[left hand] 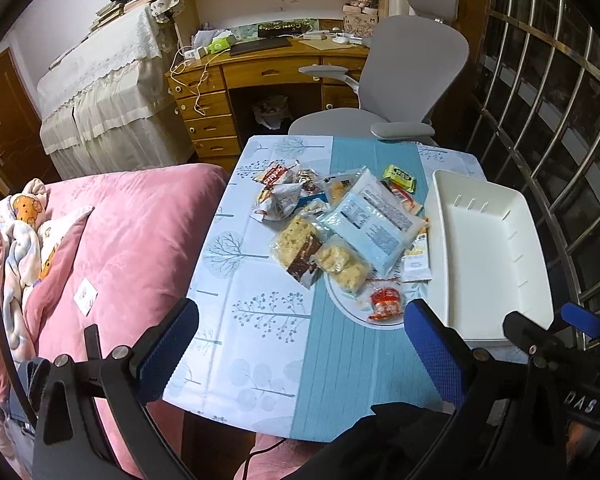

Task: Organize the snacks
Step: 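Move both tools toward the snack pile on the table, then grasp the clear bag of yellow puffs with left tool while right grasps red packet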

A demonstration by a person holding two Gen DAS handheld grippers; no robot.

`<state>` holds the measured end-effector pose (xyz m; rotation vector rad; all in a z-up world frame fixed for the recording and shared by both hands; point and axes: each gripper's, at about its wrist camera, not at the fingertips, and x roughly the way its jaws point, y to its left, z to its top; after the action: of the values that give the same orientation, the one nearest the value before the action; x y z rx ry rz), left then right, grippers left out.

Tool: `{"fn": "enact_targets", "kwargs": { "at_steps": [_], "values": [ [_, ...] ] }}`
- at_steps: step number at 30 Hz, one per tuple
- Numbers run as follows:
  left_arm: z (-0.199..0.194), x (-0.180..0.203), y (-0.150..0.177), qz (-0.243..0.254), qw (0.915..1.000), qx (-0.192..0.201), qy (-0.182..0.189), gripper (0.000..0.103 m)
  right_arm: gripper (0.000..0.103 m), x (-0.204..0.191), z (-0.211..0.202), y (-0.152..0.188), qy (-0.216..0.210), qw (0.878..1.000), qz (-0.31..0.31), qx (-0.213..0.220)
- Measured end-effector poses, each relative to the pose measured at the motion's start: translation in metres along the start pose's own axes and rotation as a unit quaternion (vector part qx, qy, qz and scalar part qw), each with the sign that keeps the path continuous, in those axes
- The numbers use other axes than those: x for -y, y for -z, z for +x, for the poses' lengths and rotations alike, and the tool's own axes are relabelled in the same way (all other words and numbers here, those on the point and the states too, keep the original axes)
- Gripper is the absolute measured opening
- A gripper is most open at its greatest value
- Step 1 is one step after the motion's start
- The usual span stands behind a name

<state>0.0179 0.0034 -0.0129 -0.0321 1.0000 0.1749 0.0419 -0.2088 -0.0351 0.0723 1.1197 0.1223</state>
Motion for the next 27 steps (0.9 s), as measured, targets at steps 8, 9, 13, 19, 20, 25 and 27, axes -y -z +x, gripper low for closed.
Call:
{"fn": "enact_targets", "kwargs": {
  "at_steps": [8,9,13,19,20,25,27],
  "values": [
    [0.038,-0.045,-0.02,0.023,0.9982,-0.036,0.042,0.102,0.099,-0.017,0.018,-0.001,0.02,0.996,0.087,-0.023],
    [0.043,-0.051,-0.024,0.027,0.9977,-0.04,0.048,0.102,0.099,-0.02,0.02,0.0,0.021,0.995,0.099,-0.025],
    [0.061,-0.075,-0.036,0.055,0.9947,-0.053,0.069,0.102,0.099,-0.034,0.033,0.004,0.025,0.985,0.164,-0.039],
    [0.086,-0.106,-0.052,0.105,0.984,-0.059,0.131,0.102,0.099,-0.053,0.053,0.016,0.012,0.963,0.262,-0.055],
    [0.087,-0.108,-0.053,0.111,0.9824,-0.06,0.138,0.102,0.099,-0.057,0.056,0.018,0.01,0.958,0.28,-0.054],
    [0.106,-0.115,-0.061,0.151,0.9671,-0.059,0.196,0.102,0.099,-0.07,0.069,0.027,0.006,0.935,0.351,-0.043],
    [0.113,-0.113,-0.062,0.164,0.9603,-0.061,0.217,0.102,0.099,-0.072,0.074,0.03,0.002,0.927,0.373,-0.039]
  ]
}}
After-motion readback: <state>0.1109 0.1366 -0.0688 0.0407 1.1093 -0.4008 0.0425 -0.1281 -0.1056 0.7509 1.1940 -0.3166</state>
